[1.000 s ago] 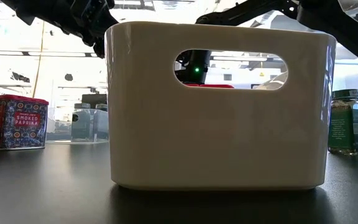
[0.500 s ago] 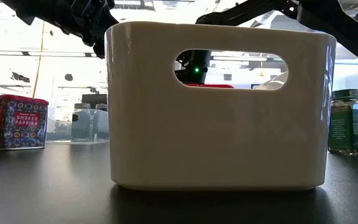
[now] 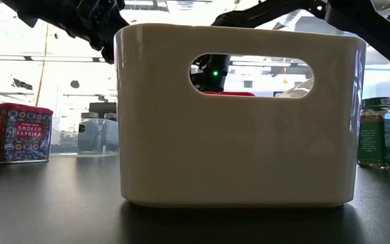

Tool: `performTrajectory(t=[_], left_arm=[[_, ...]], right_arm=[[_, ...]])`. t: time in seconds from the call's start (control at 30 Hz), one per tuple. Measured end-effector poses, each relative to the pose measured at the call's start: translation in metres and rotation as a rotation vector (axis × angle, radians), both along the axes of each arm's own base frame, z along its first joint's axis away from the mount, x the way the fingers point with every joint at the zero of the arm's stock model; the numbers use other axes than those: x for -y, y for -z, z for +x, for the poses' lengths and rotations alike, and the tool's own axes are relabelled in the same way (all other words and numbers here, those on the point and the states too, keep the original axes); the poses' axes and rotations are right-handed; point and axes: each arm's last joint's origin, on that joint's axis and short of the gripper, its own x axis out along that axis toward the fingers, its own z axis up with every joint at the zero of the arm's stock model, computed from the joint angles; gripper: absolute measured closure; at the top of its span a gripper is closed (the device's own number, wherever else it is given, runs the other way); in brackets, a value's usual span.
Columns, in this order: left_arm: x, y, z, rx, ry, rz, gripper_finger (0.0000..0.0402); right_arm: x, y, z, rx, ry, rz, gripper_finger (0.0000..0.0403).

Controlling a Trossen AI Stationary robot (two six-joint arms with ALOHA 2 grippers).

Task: Sort spices by type
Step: Put the top red seasoning can into the white bin

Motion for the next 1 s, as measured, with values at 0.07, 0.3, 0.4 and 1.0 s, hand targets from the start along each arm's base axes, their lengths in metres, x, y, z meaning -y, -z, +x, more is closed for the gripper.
performTrajectory(t=[0.07,0.3,0.4,1.0], left_arm=[[0.000,0.000,0.000,-0.003,0.000,0.000,0.0050],[0.000,0.002,0.000,-0.019,0.000,0.000,0.0050],[0.000,0.002,0.000,-0.020,0.000,0.000,0.0050],[0.000,-0.008,-0.017,-0.005,-0.001,-0.005,0.0050]], right_arm=[[-0.001,-0.006,-0.002,0.017,0.005,-0.005,0.0137],[-0.004,-0.042,-0.016,0.092,0.061,-0.016,0.0137],[-0.004,-0.059,-0.027,0.128,0.143,0.003,0.0137],[-0.048,-0.097,-0.126,0.255,0.545,0.132,0.0137]])
